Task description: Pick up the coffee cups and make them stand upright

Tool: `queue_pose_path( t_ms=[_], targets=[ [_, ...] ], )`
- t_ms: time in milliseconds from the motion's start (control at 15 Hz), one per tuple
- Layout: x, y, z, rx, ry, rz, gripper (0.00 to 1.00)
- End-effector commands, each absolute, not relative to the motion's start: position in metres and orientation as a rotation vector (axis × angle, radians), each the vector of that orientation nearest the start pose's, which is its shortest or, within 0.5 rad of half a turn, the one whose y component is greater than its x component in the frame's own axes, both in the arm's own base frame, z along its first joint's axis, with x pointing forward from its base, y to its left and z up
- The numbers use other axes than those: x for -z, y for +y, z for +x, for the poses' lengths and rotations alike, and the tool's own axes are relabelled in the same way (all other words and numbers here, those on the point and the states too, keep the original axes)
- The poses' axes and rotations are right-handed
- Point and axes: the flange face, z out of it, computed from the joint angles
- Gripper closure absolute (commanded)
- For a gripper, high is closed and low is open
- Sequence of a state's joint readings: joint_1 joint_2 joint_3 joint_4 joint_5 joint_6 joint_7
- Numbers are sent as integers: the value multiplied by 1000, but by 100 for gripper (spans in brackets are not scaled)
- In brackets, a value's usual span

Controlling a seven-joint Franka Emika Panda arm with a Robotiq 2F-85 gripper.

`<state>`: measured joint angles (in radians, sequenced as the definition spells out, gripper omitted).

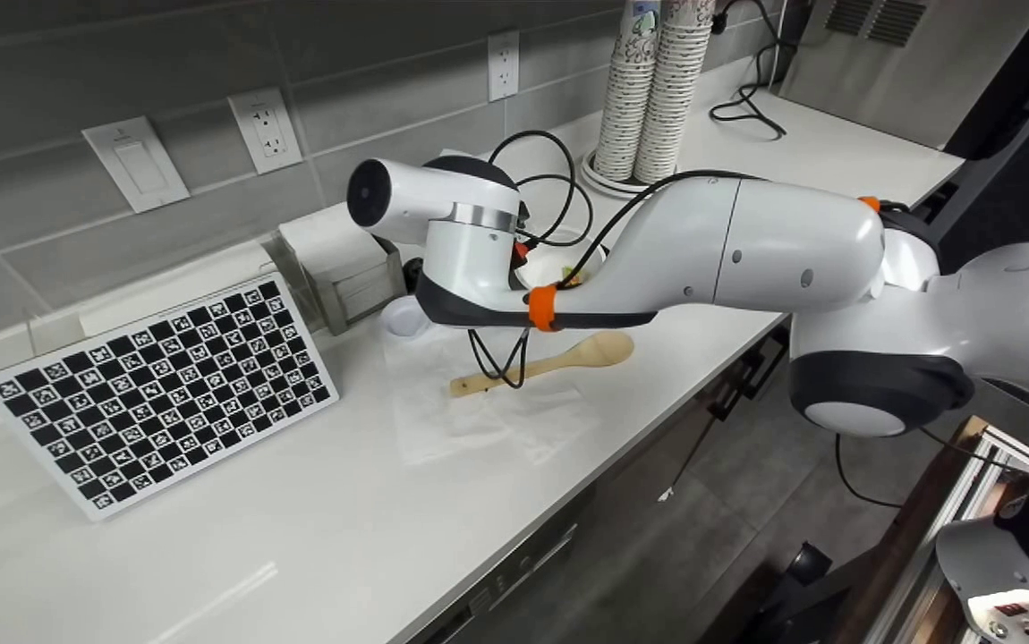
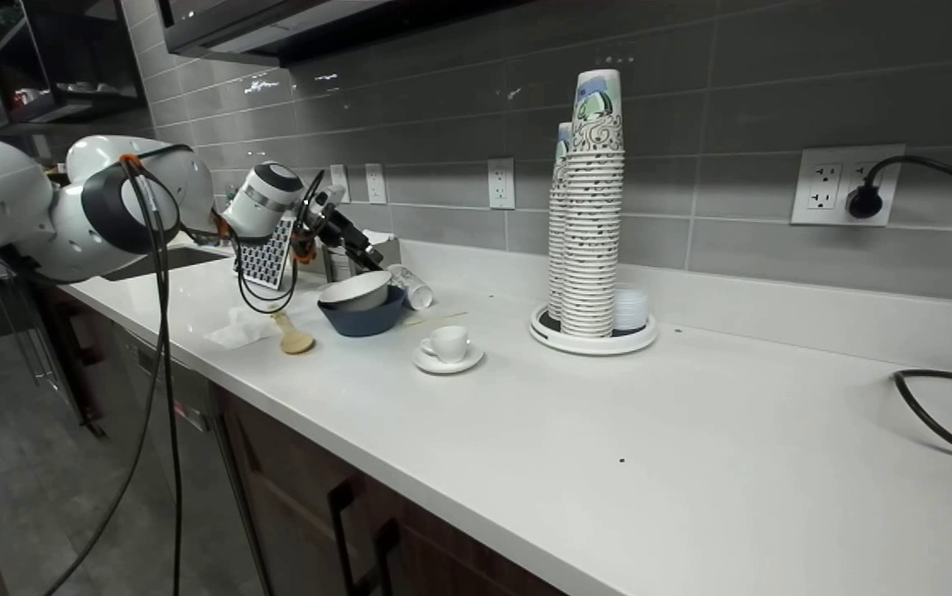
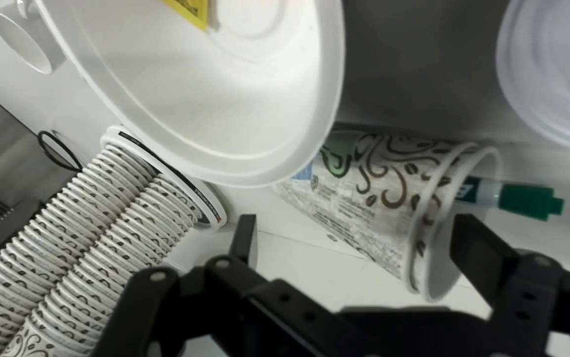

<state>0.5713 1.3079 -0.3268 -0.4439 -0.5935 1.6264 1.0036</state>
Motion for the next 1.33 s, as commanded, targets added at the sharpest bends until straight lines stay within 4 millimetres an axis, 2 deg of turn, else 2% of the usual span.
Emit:
queue_pose_path(
  t_ms=[0, 267, 333, 400, 533, 800, 933, 1133, 1267],
  targets=[
    [-271, 288, 746, -643, -600, 2236, 0],
    [-258, 277, 754, -677, -644, 2243, 0],
    [-254, 274, 757, -704, -652, 2234, 4],
    [-250, 273, 759, -732, -653, 2229, 23],
    [-244, 270, 764, -770, -650, 2236, 31],
    [-238, 270, 769, -827, -615, 2244, 61],
    [-241, 269, 770, -832, -615, 2239, 73],
    [-244, 269, 770, -840, -617, 2235, 95],
    [-247, 270, 770, -843, -620, 2230, 98]
  ],
)
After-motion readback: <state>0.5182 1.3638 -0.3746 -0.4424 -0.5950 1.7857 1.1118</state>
